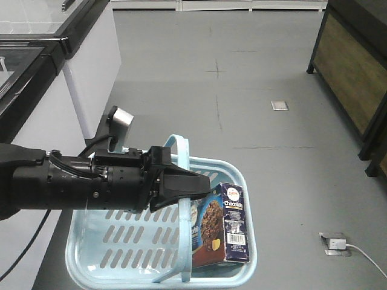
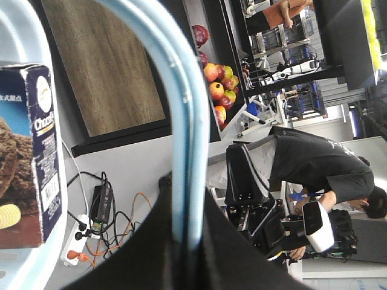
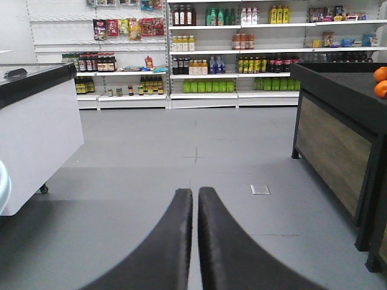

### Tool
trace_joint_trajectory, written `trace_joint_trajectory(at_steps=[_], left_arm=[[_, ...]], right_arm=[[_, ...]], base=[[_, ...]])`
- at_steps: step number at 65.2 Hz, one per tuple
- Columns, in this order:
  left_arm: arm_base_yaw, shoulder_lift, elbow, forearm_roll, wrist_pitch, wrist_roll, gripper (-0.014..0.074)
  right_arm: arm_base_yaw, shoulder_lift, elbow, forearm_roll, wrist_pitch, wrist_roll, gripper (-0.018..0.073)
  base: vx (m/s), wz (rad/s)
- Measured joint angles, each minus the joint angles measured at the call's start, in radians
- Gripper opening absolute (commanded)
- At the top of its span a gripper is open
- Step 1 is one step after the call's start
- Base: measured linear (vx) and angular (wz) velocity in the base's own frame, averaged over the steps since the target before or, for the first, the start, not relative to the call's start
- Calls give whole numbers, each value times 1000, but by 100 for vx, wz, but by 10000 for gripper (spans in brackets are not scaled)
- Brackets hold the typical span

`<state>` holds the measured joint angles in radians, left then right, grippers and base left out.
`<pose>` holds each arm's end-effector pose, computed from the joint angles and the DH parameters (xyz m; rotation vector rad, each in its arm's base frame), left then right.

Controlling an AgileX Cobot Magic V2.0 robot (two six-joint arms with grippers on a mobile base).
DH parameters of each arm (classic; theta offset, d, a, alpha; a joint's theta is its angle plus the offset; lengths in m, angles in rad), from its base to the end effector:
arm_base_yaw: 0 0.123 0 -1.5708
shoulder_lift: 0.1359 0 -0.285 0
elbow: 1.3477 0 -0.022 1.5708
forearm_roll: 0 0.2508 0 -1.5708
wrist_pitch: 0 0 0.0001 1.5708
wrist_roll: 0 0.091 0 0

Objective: Left arm holds basket, right arm returns cookies
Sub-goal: 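Hold the basket raised in front of the robot with the left gripper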

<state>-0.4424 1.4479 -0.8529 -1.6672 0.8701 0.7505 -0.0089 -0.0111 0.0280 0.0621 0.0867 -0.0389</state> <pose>0.2306 -0.1859 0.2826 0.0796 2.2598 -1.6941 0.0568 0.0000 0.1965 0.0211 1.5869 0.0152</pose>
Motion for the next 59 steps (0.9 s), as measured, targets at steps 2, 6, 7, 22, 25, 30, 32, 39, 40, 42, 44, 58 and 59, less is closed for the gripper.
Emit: trace_joint_trajectory(at_steps=[2,6,7,22,25,30,32,39,40,42,44,58,59], left_arm=[[0,0,0,0,0,0,-3],[0,0,0,0,0,0,-3],[0,0,0,0,0,0,-3],[0,0,0,3,0,0,-3],[0,0,0,3,0,0,-3],[0,0,0,3,0,0,-3],[0,0,0,3,0,0,-3],[0,0,0,3,0,0,-3],[0,0,0,3,0,0,-3],[0,0,0,3,0,0,-3],[0,0,0,3,0,0,-3],[0,0,0,3,0,0,-3],[0,0,0,3,0,0,-3]], right_arm=[[0,0,0,0,0,0,-11],[0,0,0,0,0,0,-11],[0,0,0,0,0,0,-11],[0,0,0,0,0,0,-11],[0,0,0,0,0,0,-11],[0,0,0,0,0,0,-11],[0,0,0,0,0,0,-11],[0,0,0,0,0,0,-11],[0,0,0,0,0,0,-11],[0,0,0,0,0,0,-11],[0,0,0,0,0,0,-11],[0,0,0,0,0,0,-11],[0,0,0,0,0,0,-11]], base=[[0,0],[0,0],[0,0],[0,0],[0,0],[0,0],[0,0],[0,0],[0,0],[0,0],[0,0],[0,0],[0,0]])
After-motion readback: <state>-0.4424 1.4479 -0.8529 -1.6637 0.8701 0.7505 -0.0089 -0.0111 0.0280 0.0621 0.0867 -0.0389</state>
